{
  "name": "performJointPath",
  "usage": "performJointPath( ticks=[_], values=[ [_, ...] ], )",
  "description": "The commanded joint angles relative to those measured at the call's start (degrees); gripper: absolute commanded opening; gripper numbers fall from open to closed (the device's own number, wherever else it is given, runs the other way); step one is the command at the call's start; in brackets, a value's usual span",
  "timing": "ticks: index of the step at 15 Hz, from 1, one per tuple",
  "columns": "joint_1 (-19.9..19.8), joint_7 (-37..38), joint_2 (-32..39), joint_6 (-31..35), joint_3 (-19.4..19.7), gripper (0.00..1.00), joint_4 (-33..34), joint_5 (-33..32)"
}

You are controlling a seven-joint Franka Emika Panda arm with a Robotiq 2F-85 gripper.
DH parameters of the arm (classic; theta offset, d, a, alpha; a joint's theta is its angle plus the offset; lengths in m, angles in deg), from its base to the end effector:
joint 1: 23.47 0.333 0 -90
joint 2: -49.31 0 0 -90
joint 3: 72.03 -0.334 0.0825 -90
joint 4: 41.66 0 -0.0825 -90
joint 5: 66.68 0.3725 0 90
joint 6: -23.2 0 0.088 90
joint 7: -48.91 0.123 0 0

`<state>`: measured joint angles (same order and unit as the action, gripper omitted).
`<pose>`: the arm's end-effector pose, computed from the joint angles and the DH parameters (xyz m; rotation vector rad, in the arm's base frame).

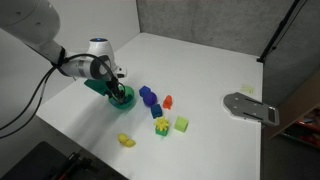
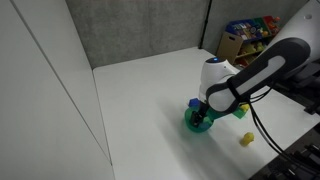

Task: Remove the blue toy from the green bowl and put it on the table

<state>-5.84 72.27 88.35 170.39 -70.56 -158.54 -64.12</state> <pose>0.5478 0.1579 0.0992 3.0767 -0.2475 -0.2235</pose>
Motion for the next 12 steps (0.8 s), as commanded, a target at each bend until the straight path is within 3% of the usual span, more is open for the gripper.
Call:
performJointPath(
  ticks=[1,10,12],
  values=[
    [0.52,2.26,1.41,-3.64,0.44,1.0,2.49,-0.62],
    [-1.08,1.69,4.18,-8.39,-0.58,1.0,6.63,0.34],
    [-1.34,1.43,4.61,-9.06,-0.68,0.95,7.48,0.42]
  ],
)
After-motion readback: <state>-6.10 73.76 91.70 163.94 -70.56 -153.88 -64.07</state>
